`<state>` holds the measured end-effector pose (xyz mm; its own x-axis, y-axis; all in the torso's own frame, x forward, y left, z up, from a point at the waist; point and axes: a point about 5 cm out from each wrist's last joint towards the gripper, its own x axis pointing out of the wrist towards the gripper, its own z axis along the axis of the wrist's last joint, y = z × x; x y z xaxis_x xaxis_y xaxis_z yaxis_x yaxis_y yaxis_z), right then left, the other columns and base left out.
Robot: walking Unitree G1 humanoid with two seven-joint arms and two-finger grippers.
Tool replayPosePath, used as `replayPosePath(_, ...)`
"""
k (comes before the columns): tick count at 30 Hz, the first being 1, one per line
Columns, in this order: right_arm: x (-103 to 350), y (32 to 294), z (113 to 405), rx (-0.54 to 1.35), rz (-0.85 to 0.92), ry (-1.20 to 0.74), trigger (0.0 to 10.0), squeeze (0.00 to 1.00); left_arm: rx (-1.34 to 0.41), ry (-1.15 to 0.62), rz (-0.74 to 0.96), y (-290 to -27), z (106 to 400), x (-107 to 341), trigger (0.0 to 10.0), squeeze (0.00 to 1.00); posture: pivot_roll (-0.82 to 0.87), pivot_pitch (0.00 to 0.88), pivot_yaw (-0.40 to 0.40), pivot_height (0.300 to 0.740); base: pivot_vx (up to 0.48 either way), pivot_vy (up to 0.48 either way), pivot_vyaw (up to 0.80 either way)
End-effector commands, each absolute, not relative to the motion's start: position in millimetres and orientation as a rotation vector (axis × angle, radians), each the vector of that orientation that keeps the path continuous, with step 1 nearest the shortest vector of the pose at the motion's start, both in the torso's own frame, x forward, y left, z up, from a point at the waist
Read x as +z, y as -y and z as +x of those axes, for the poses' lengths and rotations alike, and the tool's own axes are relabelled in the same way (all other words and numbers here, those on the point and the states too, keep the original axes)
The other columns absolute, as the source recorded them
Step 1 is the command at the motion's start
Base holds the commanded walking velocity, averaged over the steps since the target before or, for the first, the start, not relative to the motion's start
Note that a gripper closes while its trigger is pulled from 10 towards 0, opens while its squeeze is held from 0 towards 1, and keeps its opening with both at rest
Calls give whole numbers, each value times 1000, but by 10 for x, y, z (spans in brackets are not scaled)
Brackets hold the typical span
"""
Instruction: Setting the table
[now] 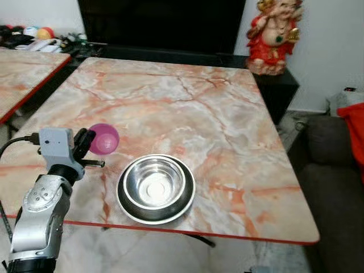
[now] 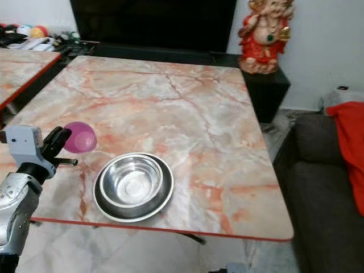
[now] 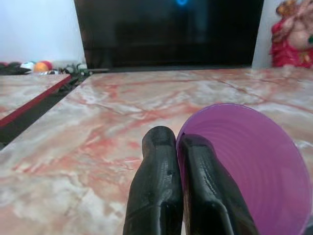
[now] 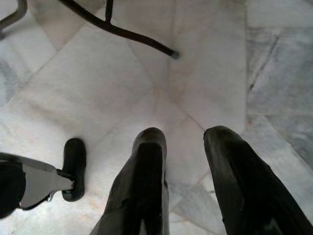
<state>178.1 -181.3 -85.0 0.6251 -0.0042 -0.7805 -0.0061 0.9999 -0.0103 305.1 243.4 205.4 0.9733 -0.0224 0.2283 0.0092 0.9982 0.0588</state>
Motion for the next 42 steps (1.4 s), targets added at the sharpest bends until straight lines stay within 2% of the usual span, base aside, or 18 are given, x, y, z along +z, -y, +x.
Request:
replayPosePath(1, -894, 1903, 1664, -20, -25, -934, 10000, 0, -58, 263, 50, -2390, 3061, 2187, 10000, 0, 58, 114, -24, 740, 0, 0, 0)
replayPosePath(10, -894, 1896, 1668, -12, -24, -936, 10000, 0, 21, 173, 44, -2541, 3178, 2358, 10000, 0, 63, 128, -23, 740, 0, 0, 0)
replayPosePath(15, -893, 1888, 1672, -14, -23, -936, 10000, 0, 41, 18, 61, -2630, 3290, 2347, 10000, 0, 63, 129, -18, 740, 0, 0, 0)
replayPosePath(21, -895, 1871, 1673, -10, -18, -935, 10000, 0, -25, -175, 33, -2647, 3373, 2224, 10000, 0, 67, 134, -12, 740, 0, 0, 0)
replayPosePath(25, -900, 1865, 1663, -12, -16, -937, 10000, 0, -58, -214, 49, -2628, 3382, 2195, 10000, 0, 64, 134, -8, 740, 0, 0, 0)
replayPosePath(42, -912, 1860, 1634, -11, -14, -943, 10000, 0, 0, -271, -26, -2645, 3419, 2156, 10000, 20, 66, 120, -4, 740, 0, 0, 0)
